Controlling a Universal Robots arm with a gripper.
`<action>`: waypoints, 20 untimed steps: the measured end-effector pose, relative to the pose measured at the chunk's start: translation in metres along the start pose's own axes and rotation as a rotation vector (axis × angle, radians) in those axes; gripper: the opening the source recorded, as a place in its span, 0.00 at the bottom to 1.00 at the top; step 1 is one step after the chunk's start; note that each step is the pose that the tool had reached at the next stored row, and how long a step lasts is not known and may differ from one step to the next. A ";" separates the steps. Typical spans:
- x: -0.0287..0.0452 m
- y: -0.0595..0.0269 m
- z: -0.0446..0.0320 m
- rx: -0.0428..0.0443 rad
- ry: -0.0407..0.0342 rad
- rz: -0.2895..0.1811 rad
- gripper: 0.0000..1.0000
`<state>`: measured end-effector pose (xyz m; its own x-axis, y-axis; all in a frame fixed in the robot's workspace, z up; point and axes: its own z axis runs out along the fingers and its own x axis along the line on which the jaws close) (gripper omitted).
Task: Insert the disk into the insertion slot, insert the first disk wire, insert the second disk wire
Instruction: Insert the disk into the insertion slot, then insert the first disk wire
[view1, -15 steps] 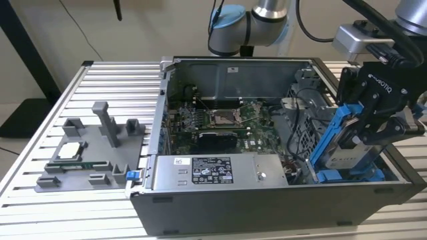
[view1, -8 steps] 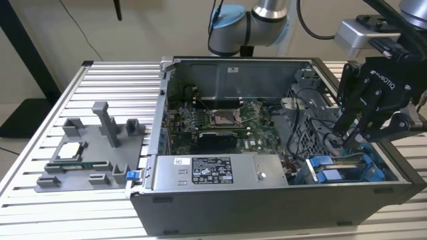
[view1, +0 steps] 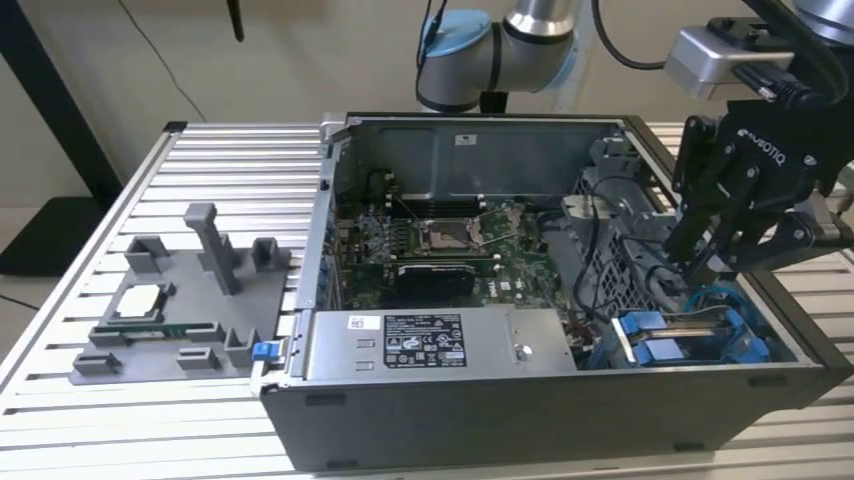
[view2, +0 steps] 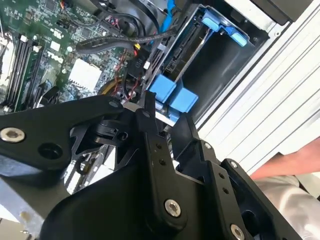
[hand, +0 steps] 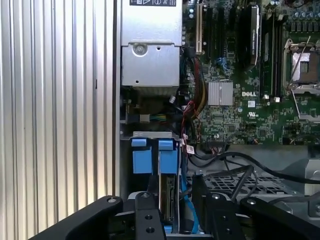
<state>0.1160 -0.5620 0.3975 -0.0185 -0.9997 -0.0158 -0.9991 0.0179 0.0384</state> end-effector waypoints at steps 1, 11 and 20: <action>-0.0012 0.0000 0.0000 0.0063 -0.0065 0.000 1.00; -0.0084 0.0001 0.0010 0.0754 -0.0455 -0.004 1.00; -0.0168 0.0001 0.0064 0.1088 -0.0463 -0.004 1.00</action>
<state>0.1160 -0.5451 0.3913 -0.0139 -0.9980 -0.0620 -0.9974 0.0183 -0.0703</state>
